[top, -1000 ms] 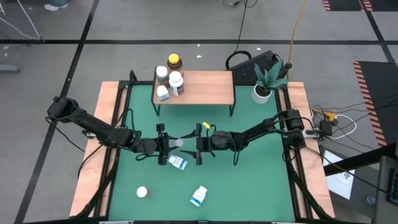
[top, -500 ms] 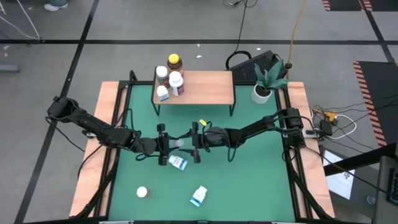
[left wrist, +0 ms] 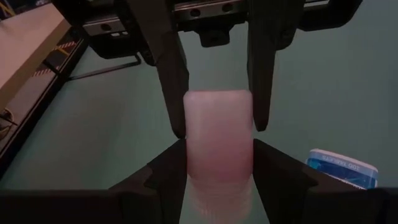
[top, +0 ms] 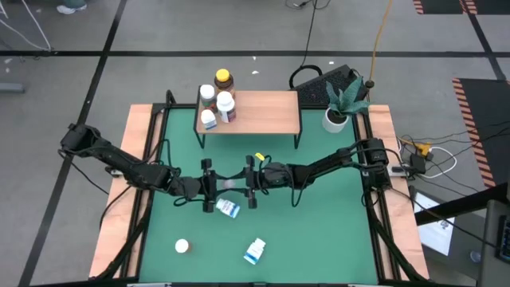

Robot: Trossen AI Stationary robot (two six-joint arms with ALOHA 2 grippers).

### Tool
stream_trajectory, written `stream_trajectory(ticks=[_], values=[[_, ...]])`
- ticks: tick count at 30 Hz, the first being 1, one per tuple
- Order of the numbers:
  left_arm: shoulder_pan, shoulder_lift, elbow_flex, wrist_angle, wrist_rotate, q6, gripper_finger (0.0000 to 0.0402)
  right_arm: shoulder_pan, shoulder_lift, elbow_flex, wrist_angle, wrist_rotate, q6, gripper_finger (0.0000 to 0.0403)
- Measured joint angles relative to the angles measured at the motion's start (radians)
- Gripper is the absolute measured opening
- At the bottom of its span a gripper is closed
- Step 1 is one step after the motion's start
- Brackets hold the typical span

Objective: Pick and place medicine bottles onto shelf by color
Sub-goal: Put the transparent medicine bottle on the shelf

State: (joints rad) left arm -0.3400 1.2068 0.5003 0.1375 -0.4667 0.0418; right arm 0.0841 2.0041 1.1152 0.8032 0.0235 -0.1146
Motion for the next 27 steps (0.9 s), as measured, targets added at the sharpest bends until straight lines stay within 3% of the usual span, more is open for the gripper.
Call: stream_trajectory(ticks=[8,15,20,27], values=[[0.0,0.0,-0.001,0.03,0.0,-0.096,0.0173,-0.006,-0.001,0.0,0.011,-0.005,0.056,0.0159],[-0.002,-0.001,-0.001,0.056,-0.007,-0.118,0.0182,-0.03,-0.005,-0.001,0.039,-0.084,0.167,0.0148],[-0.002,-0.001,-0.001,0.07,-0.008,-0.081,0.0231,-0.055,-0.006,-0.02,0.073,-0.107,0.236,0.0152],[-0.009,-0.001,-0.001,0.067,-0.002,-0.044,0.0317,-0.098,-0.006,-0.06,0.167,-0.264,0.386,0.0151]])
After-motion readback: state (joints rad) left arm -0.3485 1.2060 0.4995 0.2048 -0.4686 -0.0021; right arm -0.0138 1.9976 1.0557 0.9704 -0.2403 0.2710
